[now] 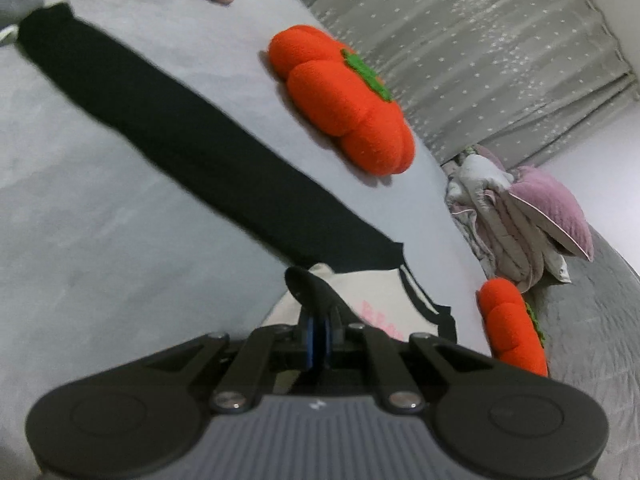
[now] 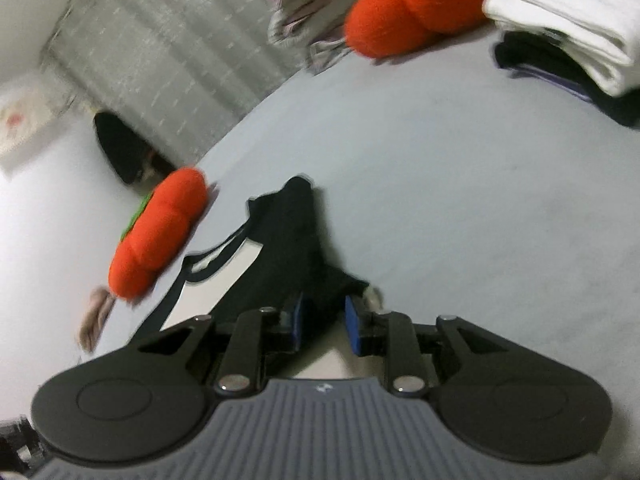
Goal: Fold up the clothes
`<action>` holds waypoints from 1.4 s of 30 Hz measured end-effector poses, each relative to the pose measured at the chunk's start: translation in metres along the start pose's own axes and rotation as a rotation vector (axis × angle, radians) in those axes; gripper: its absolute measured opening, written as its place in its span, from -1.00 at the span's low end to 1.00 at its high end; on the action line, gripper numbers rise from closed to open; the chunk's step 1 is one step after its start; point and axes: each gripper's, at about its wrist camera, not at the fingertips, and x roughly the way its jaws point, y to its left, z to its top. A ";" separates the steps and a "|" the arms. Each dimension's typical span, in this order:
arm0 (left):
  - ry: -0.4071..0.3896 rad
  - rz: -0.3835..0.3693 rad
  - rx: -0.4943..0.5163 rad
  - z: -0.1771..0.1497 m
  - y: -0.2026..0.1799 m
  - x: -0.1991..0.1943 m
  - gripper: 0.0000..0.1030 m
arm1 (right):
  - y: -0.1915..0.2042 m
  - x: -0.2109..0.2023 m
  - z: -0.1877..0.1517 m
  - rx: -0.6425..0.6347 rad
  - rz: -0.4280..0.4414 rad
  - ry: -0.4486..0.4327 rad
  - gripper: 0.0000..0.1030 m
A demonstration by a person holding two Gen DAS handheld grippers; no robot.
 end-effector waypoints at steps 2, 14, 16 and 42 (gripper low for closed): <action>0.019 0.002 -0.011 -0.002 0.003 -0.001 -0.90 | 0.002 -0.002 0.003 -0.019 -0.024 -0.019 -0.48; 0.091 -0.012 -0.076 -0.013 0.010 -0.011 -0.90 | 0.026 0.008 0.010 -0.343 -0.089 -0.020 -0.43; 0.093 -0.020 -0.087 -0.014 0.009 -0.014 -0.90 | 0.026 0.018 0.005 -0.402 -0.129 0.023 -0.44; 0.130 0.088 -0.081 -0.041 0.039 -0.019 -0.88 | 0.035 0.042 0.043 -0.386 -0.108 0.028 -0.51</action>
